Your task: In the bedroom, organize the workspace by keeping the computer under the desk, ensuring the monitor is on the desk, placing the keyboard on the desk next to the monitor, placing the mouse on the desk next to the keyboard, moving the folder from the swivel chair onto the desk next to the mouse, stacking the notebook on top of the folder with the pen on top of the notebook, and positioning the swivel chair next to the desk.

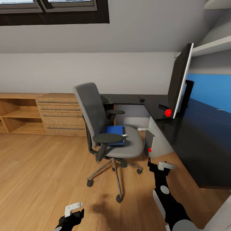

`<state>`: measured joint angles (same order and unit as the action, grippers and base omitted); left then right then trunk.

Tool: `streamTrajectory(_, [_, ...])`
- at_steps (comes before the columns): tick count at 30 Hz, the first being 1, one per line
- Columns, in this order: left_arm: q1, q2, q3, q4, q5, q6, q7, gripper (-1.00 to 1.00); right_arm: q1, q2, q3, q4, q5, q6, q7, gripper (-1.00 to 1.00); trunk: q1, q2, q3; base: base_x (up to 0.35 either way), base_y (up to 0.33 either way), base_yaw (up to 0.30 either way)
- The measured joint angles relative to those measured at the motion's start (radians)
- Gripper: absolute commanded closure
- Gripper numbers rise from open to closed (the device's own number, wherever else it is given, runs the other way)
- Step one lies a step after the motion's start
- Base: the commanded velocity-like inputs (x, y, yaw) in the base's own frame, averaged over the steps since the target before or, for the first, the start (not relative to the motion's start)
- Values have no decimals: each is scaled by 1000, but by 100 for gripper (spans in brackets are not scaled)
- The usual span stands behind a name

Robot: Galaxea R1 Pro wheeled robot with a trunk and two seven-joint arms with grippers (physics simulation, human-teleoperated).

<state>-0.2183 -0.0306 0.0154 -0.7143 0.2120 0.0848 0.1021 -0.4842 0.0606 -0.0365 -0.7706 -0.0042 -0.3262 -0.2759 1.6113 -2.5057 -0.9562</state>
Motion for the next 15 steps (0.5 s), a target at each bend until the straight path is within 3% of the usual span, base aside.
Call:
streamTrajectory(10, [0,0,0,0,0,0,0,-100,0,1,-1,0,-1,1,0,-100,0,0,0,310,0,0])
streamTrajectory(15, [0,0,0,0,0,1,0,-100,0,0,-2,0,-2,1,0,-100,0,0,0,103,0,0])
